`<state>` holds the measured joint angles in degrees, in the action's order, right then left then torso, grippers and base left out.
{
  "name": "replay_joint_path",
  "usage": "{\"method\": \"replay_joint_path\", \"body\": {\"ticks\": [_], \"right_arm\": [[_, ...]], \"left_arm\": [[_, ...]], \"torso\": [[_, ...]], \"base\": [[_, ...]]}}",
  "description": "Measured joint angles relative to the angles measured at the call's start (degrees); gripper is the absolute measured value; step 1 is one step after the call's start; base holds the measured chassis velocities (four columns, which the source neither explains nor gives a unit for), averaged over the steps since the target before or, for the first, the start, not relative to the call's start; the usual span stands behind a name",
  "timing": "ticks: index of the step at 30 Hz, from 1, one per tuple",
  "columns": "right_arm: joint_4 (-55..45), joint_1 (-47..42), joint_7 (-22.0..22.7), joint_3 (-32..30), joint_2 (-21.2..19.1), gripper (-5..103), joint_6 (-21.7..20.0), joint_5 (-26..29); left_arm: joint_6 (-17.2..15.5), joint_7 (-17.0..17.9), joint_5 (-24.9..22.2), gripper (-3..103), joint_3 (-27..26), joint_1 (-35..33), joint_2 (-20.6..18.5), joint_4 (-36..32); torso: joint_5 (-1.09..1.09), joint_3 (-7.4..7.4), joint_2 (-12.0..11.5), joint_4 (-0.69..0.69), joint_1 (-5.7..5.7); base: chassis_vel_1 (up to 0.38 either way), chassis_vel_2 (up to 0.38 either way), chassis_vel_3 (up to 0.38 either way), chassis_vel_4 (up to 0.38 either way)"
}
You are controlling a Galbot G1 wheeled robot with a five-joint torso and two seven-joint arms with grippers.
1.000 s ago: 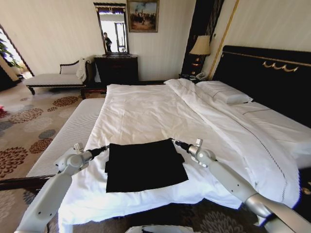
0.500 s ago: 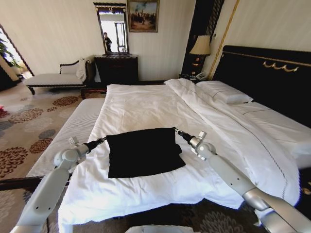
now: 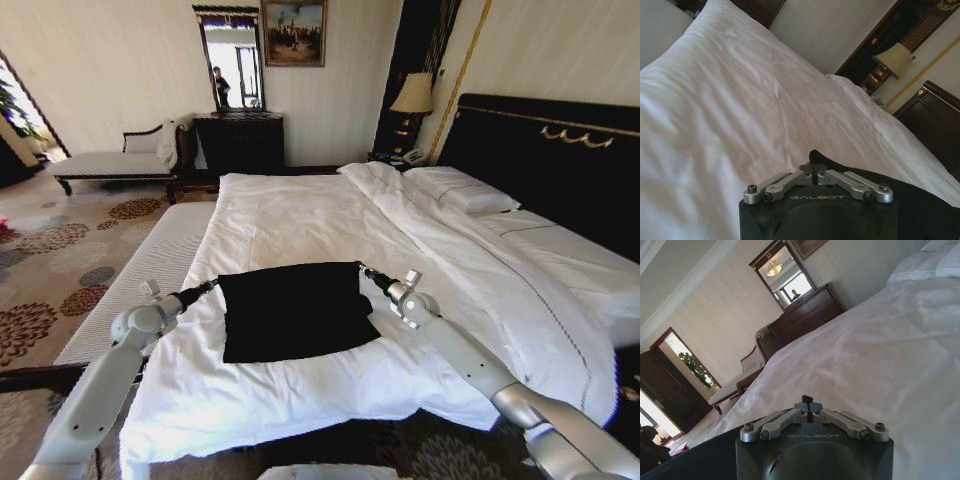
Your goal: Fold the clothes on the bed.
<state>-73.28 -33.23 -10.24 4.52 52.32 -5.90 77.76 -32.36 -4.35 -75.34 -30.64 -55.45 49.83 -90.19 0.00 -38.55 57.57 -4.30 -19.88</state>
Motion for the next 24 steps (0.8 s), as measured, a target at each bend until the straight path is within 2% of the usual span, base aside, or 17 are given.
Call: {"method": "replay_joint_path", "body": {"ticks": [3,5,8,11,16,19,21,24], "right_arm": [[-4.8,-4.9,0.0,-1.9,-2.4,0,0.4,-0.4],[-5.5,-5.8,-0.1,-2.3,-2.7,0,0.5,-0.7],[-9.4,-13.2,-0.3,-6.0,-3.7,0,0.9,-1.7],[-10.9,-16.0,-0.3,-7.7,-4.0,0,1.0,-2.0],[-13.6,-20.6,-0.3,-10.6,-4.9,0,1.2,-2.8],[-15.6,-23.3,-0.3,-12.1,-5.9,0,1.3,-3.1],[-15.9,-23.7,-0.4,-12.3,-6.1,0,1.4,-3.2],[-16.8,-25.4,-0.5,-13.0,-6.4,0,1.5,-4.0]], "left_arm": [[1.0,-1.7,-0.6,0,-0.9,-3.5,-2.5,-2.5],[1.2,-1.9,-0.6,0,-1.0,-4.2,-2.8,-2.9],[1.9,-2.4,-0.1,0,-1.4,-7.1,-3.1,-4.5],[2.0,-2.6,0.1,0,-1.7,-8.3,-2.9,-5.4],[2.2,-4.3,3.0,0,-2.4,-12.8,-4.0,-7.2],[3.8,-6.8,5.5,0,-3.5,-17.6,-6.6,-8.2],[4.3,-7.5,6.2,0,-3.8,-18.6,-7.0,-8.4],[7.1,-10.3,9.3,0,-4.6,-22.2,-8.0,-9.7]], "torso": [[0.01,0.01,0.0,-0.02,0.02],[0.02,0.00,0.0,-0.03,0.02],[0.02,0.01,0.0,-0.03,0.02],[0.01,0.01,0.0,-0.03,0.02],[0.01,0.01,0.0,-0.01,0.03],[0.00,0.01,0.0,-0.01,0.02],[-0.01,0.01,0.0,0.00,0.03],[0.01,0.01,0.0,-0.01,0.03]], "base": [[0.000,0.000,0.000,0.000],[0.000,0.000,0.000,0.000],[0.000,0.000,0.000,0.000],[0.000,0.000,0.000,0.000],[0.000,0.000,0.000,0.000],[0.000,0.000,0.000,0.000],[0.000,0.000,0.000,0.000],[0.000,0.000,0.000,0.000]]}}
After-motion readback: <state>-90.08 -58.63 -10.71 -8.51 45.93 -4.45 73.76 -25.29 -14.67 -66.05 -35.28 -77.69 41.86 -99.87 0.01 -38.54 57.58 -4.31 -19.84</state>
